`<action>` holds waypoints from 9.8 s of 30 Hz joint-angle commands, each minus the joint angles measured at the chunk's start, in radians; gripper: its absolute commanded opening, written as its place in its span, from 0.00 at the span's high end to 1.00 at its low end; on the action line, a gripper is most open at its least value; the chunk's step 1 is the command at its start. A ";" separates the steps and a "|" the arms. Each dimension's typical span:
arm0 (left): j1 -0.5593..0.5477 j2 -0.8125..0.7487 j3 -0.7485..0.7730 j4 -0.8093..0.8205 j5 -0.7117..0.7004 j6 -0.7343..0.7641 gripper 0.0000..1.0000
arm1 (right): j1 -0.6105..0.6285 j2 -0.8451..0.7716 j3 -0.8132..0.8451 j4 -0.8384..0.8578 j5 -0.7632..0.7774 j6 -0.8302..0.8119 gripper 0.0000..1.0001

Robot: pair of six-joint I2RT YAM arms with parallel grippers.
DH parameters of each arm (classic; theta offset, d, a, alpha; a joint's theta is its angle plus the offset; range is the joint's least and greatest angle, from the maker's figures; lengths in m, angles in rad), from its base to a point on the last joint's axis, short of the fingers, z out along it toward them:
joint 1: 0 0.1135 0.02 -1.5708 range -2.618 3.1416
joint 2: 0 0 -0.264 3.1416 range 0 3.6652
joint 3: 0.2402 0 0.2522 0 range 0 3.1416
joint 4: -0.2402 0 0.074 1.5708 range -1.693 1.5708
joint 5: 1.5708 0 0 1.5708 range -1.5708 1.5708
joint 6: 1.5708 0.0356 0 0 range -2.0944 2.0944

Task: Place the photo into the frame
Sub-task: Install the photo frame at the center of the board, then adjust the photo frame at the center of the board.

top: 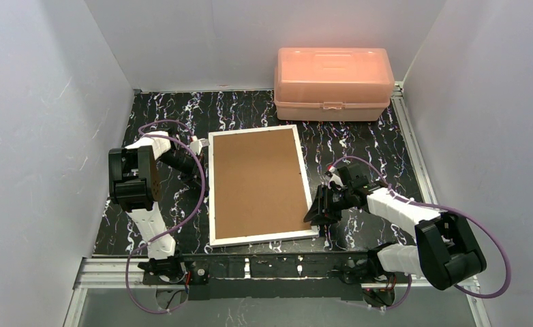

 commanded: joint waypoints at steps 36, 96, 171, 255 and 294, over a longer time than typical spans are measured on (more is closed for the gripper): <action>-0.036 0.009 -0.035 -0.010 0.064 0.011 1.00 | 0.059 0.092 -0.045 0.061 0.196 0.023 0.60; 0.016 0.261 0.400 -0.023 0.046 -0.121 0.76 | -0.153 0.790 0.795 0.544 0.182 -0.101 0.51; -0.010 0.257 0.420 -0.047 0.057 -0.119 1.00 | -0.010 0.707 0.700 0.556 0.193 0.020 0.52; -0.140 -0.093 0.262 -0.516 -0.161 0.667 0.65 | 0.251 0.539 0.976 0.069 0.475 -0.246 0.01; 0.119 0.378 0.673 -0.095 -0.290 0.027 0.80 | 0.156 0.142 0.159 0.304 0.258 0.037 0.01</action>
